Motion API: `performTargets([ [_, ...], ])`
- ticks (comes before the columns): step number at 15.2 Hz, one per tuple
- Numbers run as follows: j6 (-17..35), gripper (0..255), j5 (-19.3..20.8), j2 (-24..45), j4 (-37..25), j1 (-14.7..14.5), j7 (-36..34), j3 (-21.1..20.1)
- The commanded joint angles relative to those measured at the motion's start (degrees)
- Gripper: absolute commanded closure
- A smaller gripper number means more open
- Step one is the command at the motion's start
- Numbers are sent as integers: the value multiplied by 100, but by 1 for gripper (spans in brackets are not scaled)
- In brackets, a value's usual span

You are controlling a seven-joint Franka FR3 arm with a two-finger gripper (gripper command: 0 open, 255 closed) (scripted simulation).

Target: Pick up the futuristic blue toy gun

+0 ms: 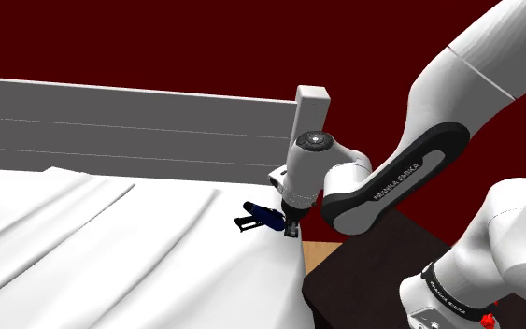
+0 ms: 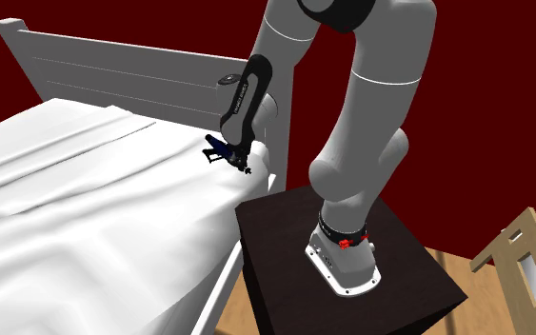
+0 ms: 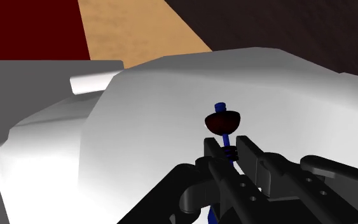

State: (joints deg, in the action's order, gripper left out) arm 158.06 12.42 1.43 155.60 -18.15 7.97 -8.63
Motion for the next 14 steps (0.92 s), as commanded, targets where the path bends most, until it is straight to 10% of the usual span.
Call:
performTargets([
  [1, 0, 255, 0, 1, 1, 0, 0, 0],
  [14, -1033, 255, -663, -1021, -44, -120, 531, -19],
])
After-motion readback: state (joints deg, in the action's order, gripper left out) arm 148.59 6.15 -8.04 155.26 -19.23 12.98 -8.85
